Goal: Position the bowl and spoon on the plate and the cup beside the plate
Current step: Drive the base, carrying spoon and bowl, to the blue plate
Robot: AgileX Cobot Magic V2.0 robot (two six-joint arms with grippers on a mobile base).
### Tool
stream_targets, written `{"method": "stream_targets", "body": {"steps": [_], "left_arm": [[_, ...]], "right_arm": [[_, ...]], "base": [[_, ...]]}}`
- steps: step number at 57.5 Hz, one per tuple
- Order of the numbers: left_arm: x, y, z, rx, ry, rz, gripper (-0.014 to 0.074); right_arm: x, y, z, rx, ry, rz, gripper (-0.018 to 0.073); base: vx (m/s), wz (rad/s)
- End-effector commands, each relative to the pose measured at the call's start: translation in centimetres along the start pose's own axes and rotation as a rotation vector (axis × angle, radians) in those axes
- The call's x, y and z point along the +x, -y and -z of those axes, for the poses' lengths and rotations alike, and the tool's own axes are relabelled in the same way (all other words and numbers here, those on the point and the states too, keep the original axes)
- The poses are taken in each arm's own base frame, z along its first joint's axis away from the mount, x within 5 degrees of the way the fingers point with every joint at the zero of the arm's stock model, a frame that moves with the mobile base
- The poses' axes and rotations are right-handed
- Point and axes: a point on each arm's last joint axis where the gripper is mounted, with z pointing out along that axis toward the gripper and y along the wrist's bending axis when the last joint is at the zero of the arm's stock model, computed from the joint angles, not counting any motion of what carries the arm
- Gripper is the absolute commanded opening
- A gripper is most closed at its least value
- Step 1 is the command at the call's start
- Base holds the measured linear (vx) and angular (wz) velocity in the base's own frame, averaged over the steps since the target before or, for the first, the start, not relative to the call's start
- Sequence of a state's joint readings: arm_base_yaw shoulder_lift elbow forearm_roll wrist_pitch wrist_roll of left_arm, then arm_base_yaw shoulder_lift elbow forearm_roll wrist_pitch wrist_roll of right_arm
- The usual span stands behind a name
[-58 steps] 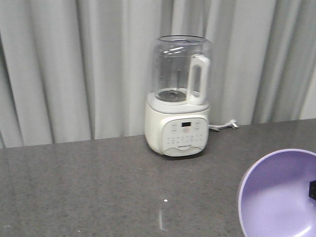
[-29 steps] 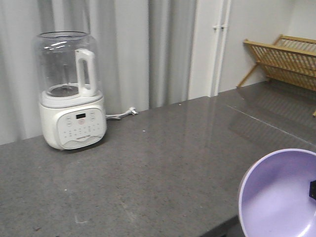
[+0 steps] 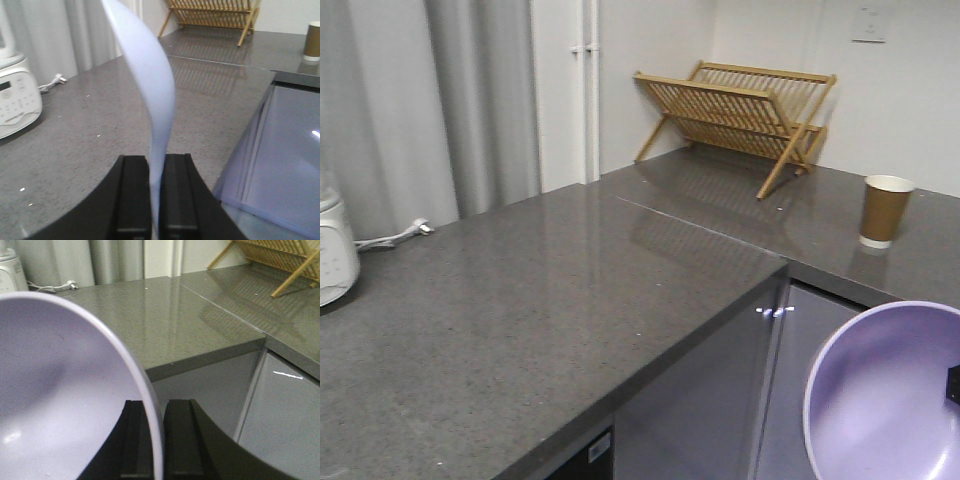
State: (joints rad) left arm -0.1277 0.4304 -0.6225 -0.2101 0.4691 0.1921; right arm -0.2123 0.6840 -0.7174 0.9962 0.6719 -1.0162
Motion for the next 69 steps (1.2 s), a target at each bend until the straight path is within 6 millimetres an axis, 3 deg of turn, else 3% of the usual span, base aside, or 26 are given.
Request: {"method": "stream_targets", "body": {"steps": [1,40,69], "left_arm": [[-1.48,-0.03,0.13,-0.003,0.102,0.014,-0.0006],[-1.48,-0.03,0.13,-0.003,0.102,0.014,-0.0006],[-1.48,-0.03,0.13,-0.003,0.102,0.014,-0.0006]], "right_arm": [[-1.39,0.17,0.40,0.030,0.078,-0.020,-0.0009],[-1.41,0.14,0.45,0.030,0.080,-0.020,-0.0009],[-1.40,0.14,0.43,0.029,0.079,-0.020,-0.0009]], "base": [[-0.07,-0.56],[0.04,-0.64],[0.26,-0.27]]}}
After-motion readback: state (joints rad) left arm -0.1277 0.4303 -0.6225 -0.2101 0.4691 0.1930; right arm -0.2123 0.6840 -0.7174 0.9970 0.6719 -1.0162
